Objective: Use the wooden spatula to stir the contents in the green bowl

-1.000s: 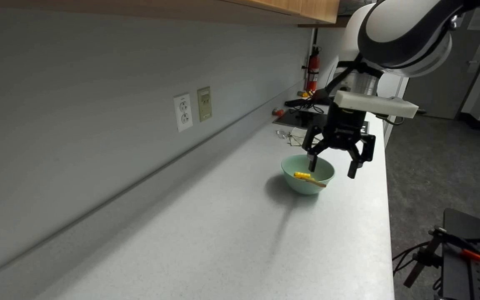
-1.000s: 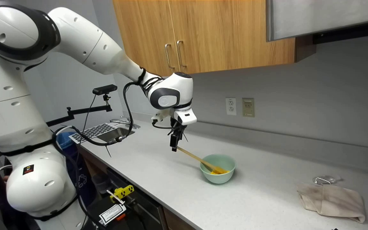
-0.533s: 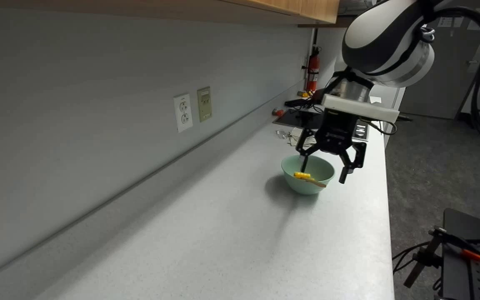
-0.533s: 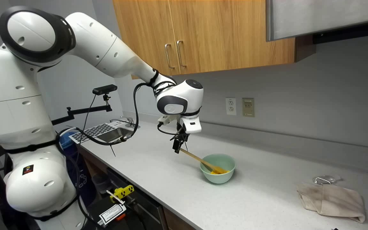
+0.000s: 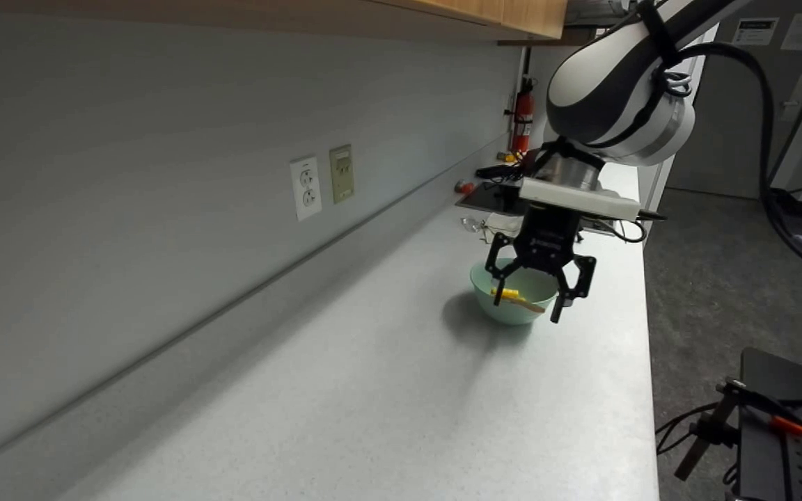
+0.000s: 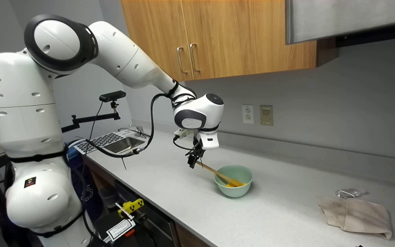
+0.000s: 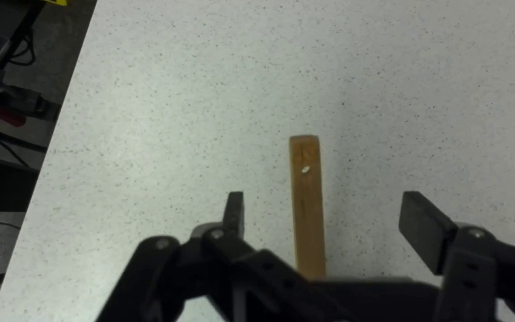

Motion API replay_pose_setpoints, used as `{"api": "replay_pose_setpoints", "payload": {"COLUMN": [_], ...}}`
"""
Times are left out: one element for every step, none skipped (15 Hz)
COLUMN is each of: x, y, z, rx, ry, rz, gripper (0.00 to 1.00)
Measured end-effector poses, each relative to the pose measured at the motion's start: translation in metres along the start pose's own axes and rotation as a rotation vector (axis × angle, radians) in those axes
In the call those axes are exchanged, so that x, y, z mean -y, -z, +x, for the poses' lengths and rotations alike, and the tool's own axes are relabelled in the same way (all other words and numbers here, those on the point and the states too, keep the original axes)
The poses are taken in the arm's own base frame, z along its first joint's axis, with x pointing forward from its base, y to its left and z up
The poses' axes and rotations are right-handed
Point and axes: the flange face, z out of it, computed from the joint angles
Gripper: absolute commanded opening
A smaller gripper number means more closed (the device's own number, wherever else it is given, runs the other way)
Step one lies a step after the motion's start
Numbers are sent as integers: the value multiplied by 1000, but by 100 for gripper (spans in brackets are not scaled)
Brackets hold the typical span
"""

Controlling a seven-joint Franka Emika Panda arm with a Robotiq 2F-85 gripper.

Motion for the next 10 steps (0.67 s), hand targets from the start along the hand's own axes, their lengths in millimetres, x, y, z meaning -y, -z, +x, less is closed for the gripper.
{"api": "replay_pose_setpoints", "payload": {"x": [1, 1, 1, 1, 1, 1, 0, 0, 0, 0], "y": [-1, -3, -5, -6, -7, -8, -9, -10, -11, -11], "z": [1, 2, 3, 4, 5, 5, 6, 6, 6, 7], "rx": [1, 2, 3, 4, 5, 6, 7, 7, 7, 6], "ry": [-1, -2, -4, -4, -5, -5, -5, -5, -4, -3], "rz": [-2, -4, -6, -8, -11, -13, -15, -17, -19, -20], "gripper": [49, 42, 35, 26, 20, 11, 5, 0, 0, 0]}}
